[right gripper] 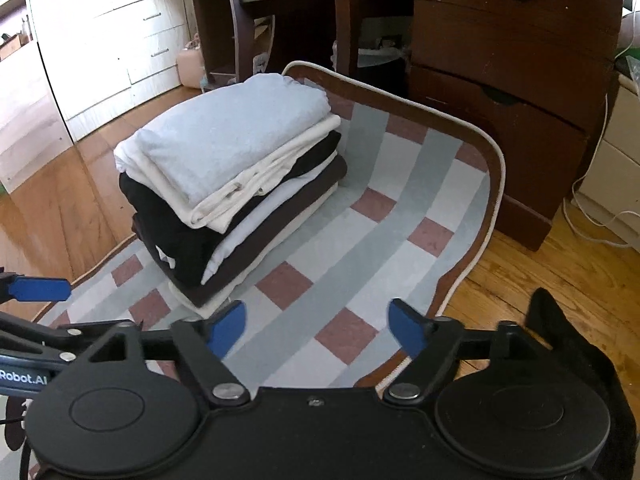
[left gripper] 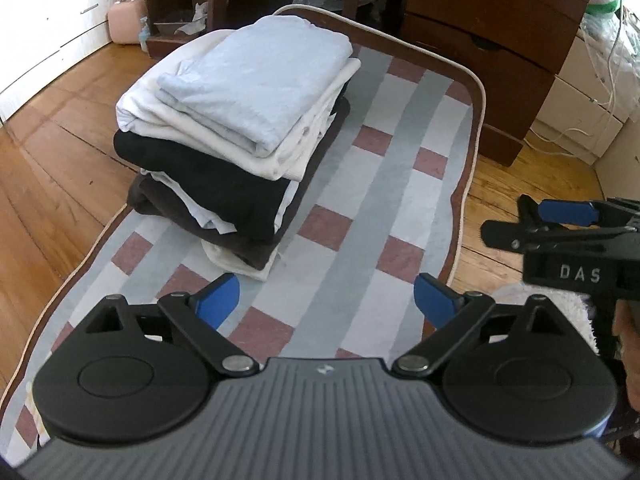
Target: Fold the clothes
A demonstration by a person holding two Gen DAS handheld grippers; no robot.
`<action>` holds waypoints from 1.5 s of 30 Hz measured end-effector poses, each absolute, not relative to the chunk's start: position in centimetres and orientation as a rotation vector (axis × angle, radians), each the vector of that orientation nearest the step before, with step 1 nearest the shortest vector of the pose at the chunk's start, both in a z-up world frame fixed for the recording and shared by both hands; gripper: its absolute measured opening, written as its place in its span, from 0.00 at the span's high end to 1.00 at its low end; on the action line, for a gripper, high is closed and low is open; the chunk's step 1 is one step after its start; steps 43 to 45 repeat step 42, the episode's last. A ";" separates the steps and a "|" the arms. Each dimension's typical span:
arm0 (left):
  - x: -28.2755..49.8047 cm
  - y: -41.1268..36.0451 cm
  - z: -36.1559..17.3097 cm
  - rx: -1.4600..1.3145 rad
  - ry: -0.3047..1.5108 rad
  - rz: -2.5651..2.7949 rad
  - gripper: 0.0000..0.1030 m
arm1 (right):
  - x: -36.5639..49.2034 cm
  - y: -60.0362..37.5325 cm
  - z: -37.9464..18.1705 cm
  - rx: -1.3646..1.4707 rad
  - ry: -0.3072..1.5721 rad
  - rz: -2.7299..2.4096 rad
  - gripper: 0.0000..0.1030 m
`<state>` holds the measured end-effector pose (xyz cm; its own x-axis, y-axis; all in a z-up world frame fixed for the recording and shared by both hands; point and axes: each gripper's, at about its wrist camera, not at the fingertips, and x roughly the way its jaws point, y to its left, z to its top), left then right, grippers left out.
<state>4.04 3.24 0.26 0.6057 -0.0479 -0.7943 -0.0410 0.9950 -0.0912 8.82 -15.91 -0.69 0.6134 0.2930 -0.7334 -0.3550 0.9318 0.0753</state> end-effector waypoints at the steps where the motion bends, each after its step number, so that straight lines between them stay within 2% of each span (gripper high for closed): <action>1: 4.0 3.1 0.3 -0.101 0.918 -0.005 0.07 | 8.7 -15.9 -0.7 -0.081 0.828 0.373 0.17; 12: 3.8 2.3 0.7 -0.054 0.900 0.018 0.01 | 8.2 -15.6 -0.6 -0.090 0.833 0.367 0.16; 45: 3.9 3.0 0.0 -0.105 0.952 0.037 0.00 | 8.2 -15.7 -1.5 -0.079 0.861 0.362 0.16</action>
